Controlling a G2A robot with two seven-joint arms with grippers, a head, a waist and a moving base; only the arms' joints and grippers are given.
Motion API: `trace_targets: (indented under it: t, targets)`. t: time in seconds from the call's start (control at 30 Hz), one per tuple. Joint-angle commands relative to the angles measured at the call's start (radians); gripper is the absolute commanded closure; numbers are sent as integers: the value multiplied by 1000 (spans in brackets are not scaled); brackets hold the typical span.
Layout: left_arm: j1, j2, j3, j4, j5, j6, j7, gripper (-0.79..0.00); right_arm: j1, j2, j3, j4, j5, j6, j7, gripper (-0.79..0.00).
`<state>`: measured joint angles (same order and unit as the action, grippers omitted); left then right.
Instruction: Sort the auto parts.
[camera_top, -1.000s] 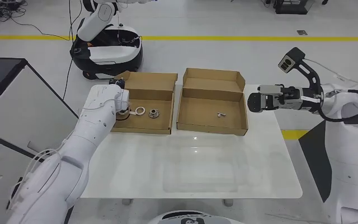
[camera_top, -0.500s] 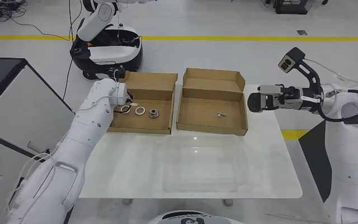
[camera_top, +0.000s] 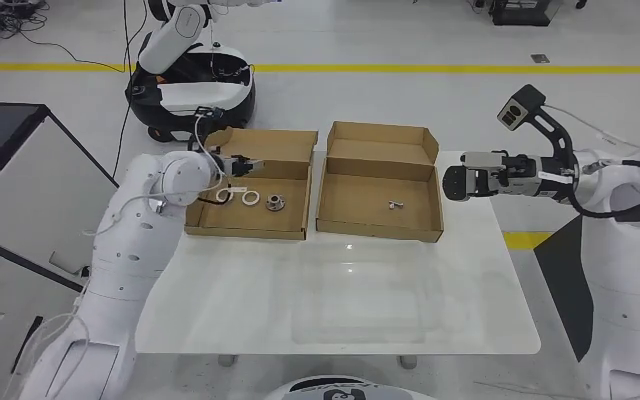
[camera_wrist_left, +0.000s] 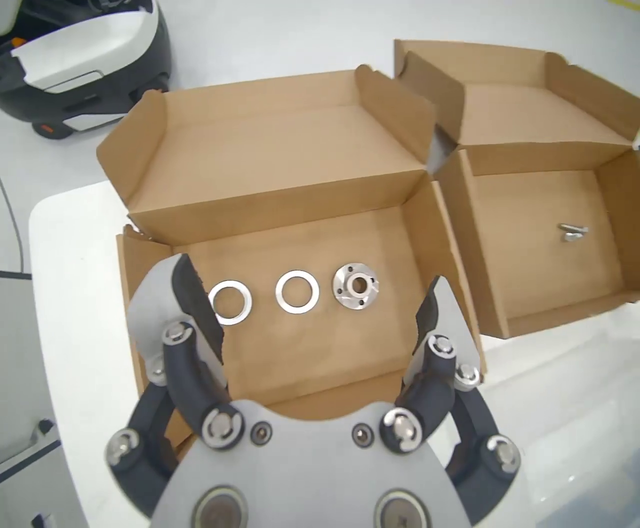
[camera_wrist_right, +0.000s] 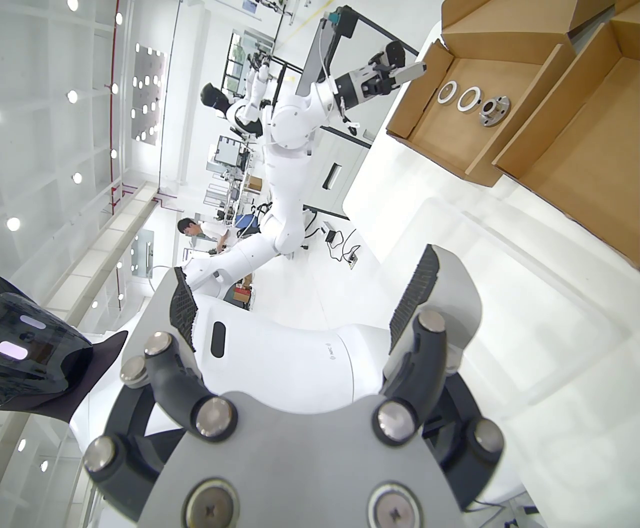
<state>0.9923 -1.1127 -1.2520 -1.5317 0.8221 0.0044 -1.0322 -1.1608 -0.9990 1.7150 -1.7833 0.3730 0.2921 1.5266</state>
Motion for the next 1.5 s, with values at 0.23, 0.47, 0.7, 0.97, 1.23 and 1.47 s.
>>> trace_targets:
  t: [0.23,0.47,0.7,0.97,1.23,1.47]
  targets:
    - [106,23,-173,-158,-335,-215,-1,-785,0,0,0,0,0,0,0,-785]
    - [172,40,-284,-230,-594,-365,-21,-785,0,0,0,0,0,0,0,-785]
    - [191,44,-316,-247,-708,-416,-39,-785,0,0,0,0,0,0,0,-784]
    - [190,44,-315,-247,-698,-414,-38,-785,0,0,0,0,0,0,0,-784]
    - [190,44,-315,-247,-698,-414,-38,-785,0,0,0,0,0,0,0,-785]
    - [190,44,-315,-247,-698,-414,-38,-785,0,0,0,0,0,0,0,-785]
